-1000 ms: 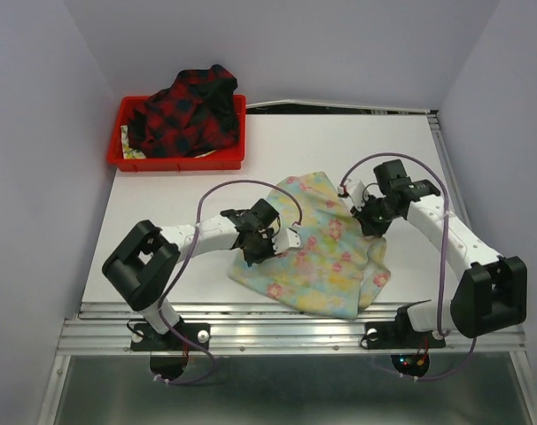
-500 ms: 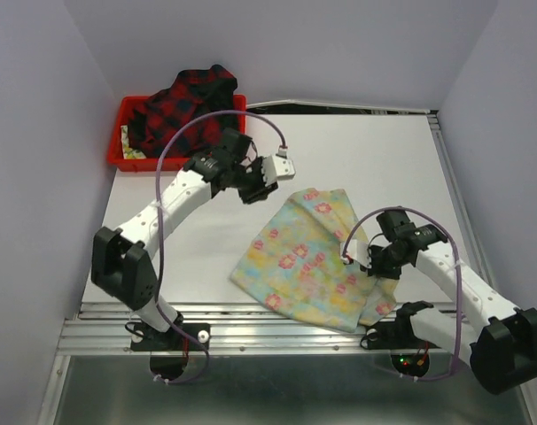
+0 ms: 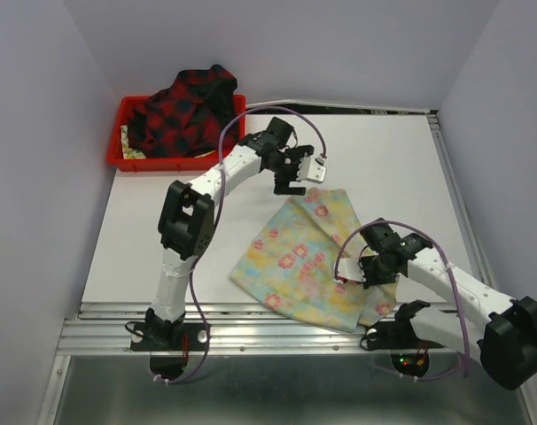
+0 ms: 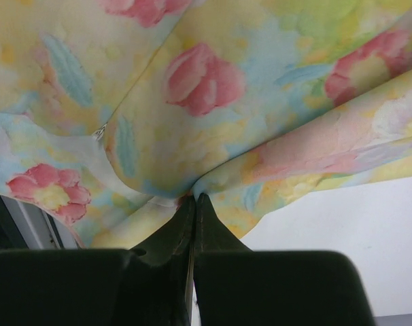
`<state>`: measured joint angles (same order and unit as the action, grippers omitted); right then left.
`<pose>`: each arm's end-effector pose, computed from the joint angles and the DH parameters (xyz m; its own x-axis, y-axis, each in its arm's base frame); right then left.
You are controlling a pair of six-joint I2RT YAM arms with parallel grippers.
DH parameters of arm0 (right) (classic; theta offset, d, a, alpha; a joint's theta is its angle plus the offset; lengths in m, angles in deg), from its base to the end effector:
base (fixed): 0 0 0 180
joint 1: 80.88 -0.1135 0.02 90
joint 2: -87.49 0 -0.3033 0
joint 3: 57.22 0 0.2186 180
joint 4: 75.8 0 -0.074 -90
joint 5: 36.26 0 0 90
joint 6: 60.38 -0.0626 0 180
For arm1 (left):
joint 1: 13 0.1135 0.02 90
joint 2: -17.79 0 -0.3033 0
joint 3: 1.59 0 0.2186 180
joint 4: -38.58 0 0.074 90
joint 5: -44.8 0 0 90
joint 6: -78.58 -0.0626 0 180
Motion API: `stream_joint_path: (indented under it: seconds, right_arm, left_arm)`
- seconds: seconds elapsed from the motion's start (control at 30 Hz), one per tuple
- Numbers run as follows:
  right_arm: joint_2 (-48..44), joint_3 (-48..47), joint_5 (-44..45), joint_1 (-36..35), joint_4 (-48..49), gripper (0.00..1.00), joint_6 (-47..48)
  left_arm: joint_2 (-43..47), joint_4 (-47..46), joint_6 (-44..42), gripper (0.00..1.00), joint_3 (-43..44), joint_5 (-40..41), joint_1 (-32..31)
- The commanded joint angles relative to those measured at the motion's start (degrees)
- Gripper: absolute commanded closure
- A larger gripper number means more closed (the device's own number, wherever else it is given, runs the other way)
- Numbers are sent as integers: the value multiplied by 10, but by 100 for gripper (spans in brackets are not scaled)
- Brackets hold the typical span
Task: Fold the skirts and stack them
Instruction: Flatten the skirt out
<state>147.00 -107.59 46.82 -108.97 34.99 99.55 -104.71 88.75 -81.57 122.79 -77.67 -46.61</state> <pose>0.0930 0.0582 0.2068 0.1627 -0.9701 -0.1801 -0.9793 -0.1365 -0.1492 0.3860 -0.2969 0.2818 0.5080 0.6152 -0.6029 0.8444 -0.2172 0.4897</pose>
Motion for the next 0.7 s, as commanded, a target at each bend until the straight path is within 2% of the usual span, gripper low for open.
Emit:
stream_joint_path:
  seconds: [0.0,0.17,0.33,0.47,0.57,0.67]
  right_arm:
    - [-26,38,48,-14,14,99,51]
    - [-21,54,67,-14,22,99,69]
    - [-15,51,67,-14,20,99,58]
    - [-20,52,67,-14,19,99,57]
    - [-28,53,67,-14,16,99,54]
    - [-35,57,83,-14,17,99,50]
  left_arm:
    - [-11,-10,-92,2,52,-8,-43]
    - [-49,-63,-82,3,70,-22,-61]
    - [-91,-21,-154,5,92,-6,-90]
    - [-85,-17,-215,8,54,28,-99]
    - [-90,-12,-241,16,41,47,-101]
    - [-103,-10,-241,39,53,57,-103]
